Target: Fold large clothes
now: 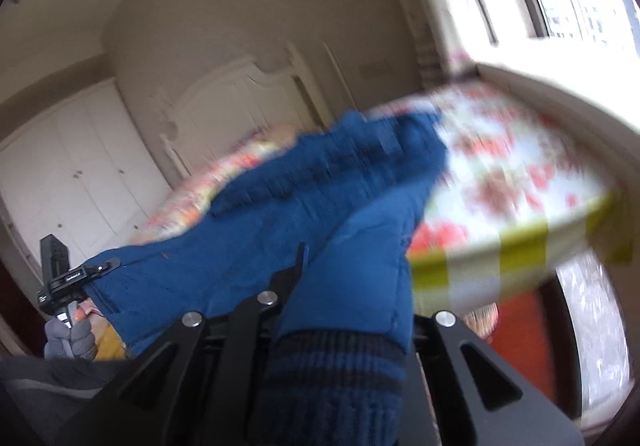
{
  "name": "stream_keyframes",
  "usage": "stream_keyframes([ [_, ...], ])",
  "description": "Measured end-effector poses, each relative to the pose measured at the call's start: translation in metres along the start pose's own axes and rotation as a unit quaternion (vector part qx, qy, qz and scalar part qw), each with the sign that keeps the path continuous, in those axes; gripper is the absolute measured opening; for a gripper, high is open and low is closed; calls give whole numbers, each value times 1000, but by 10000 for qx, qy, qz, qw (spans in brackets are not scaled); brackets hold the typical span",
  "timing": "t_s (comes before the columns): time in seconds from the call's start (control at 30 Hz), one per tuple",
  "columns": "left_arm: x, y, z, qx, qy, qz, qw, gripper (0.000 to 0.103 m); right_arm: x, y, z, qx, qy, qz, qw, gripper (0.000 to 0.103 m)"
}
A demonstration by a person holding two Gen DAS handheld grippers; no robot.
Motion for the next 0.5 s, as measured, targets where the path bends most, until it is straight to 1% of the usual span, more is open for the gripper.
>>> stream_keyframes([
  [0.07, 13, 2, 54, -366, -31, -369, 9986, 16, -4, 8, 36, -30, -105, 159, 9998, 11],
  [0.1, 24, 4, 80, -535, -26, -421, 9977, 17, 1, 9, 65, -64, -128, 204, 9997, 11],
  [0.13, 39, 6, 111, -721, 2, -379, 9967, 17, 9, 8, 88, -37, -126, 229, 9997, 12],
  [0.17, 59, 9, 144, -935, 45, -294, 9952, 18, 22, 2, 119, 78, -76, 314, 9994, 12],
  [0.2, 75, 12, 166, -1080, 88, -247, 9938, 18, 33, -3, 141, 218, -13, 427, 9988, 12],
  [0.23, 99, 19, 195, -1289, 171, -195, 9913, 18, 54, -13, 175, 462, 135, 585, 9971, 13],
  [0.27, 116, 27, 214, -1450, 231, -152, 9890, 19, 73, -22, 201, 628, 255, 599, 9959, 13],
  [0.3, 147, 38, 241, -1699, 361, 9, 9848, 21, 91, -31, 223, 798, 335, 559, 9947, 15],
  [0.33, 168, 48, 255, -1849, 507, 111, 9814, 22, 118, -46, 247, 1116, 497, 569, 9909, 18],
  [0.37, 195, 62, 268, -2055, 733, 207, 9757, 22, 145, -62, 264, 1408, 734, 580, 9856, 19],
  [0.4, 211, 72, 272, -2184, 874, 233, 9716, 23, 170, -78, 274, 1686, 923, 579, 9797, 22],
  [0.43, 230, 82, 273, -2316, 1041, 276, 9668, 24, 190, -90, 279, 1929, 1062, 614, 9735, 27],
  [0.47, 251, 98, 277, -2495, 1272, 350, 9593, 27, 211, -106, 282, 2191, 1193, 724, 9657, 30],
  [0.5, 262, 110, 278, -2610, 1414, 341, 9543, 30, 230, -123, 281, 2436, 1264, 911, 9573, 42],
])
Point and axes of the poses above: each gripper's, at about its wrist camera, not at the fingertips, and x roughly the way its jaws point, y to its left, z to its top, the point moved 1 cm from there along x, roughly the way its jaws point, and after that the axes turned 15 degrees about y, right-handed, at the moved point
